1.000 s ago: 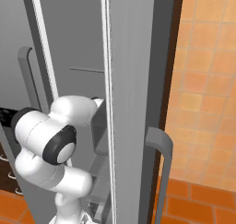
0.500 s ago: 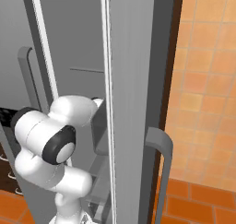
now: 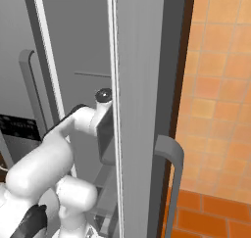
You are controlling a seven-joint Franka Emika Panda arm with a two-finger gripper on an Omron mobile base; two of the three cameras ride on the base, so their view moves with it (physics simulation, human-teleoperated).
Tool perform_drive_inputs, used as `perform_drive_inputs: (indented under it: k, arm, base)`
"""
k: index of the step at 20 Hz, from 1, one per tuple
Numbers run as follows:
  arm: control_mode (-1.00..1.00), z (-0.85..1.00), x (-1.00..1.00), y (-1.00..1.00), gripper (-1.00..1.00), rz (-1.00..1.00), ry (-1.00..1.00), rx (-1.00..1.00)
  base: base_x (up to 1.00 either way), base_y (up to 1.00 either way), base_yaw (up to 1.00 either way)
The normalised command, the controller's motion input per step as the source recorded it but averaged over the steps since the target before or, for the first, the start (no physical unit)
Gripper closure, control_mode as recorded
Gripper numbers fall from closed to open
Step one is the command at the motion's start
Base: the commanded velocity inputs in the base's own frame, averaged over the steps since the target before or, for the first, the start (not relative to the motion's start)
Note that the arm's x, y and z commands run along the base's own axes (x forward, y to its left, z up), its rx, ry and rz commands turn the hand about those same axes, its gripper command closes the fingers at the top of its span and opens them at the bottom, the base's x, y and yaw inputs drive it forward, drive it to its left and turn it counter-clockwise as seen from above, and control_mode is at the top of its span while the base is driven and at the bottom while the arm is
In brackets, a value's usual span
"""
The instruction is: Grab a lemon wedge from the fridge and one ice cube from the ice bowl, and put them in the glass of lemonade.
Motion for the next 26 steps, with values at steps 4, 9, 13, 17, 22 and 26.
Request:
perform_drive_inputs:
  k: [4,9,13,17,22,26]
  arm:
    - [-1.0,0.73,-1.0,0.38,1.0,0.04,0.03,0.0]
    - [1.0,0.29,-0.8,0.29,1.0,0.04,0.03,0.0]
    - [1.0,0.0,0.0,0.0,1.0,0.0,0.0,0.0]
    - [1.0,0.0,0.0,0.0,1.0,0.0,0.0,0.0]
    - [1.0,0.0,0.0,0.0,1.0,0.0,0.0,0.0]
    - [1.0,0.0,0.0,0.0,1.0,0.0,0.0,0.0]
  base:
    - [0.0,0.0,0.0]
    - [-0.2,0.1,0.01]
    - [-0.9,0.88,0.21]
    - [-0.44,1.0,0.28]
    - [0.0,1.0,0.26]
    - [0.64,1.0,0.16]
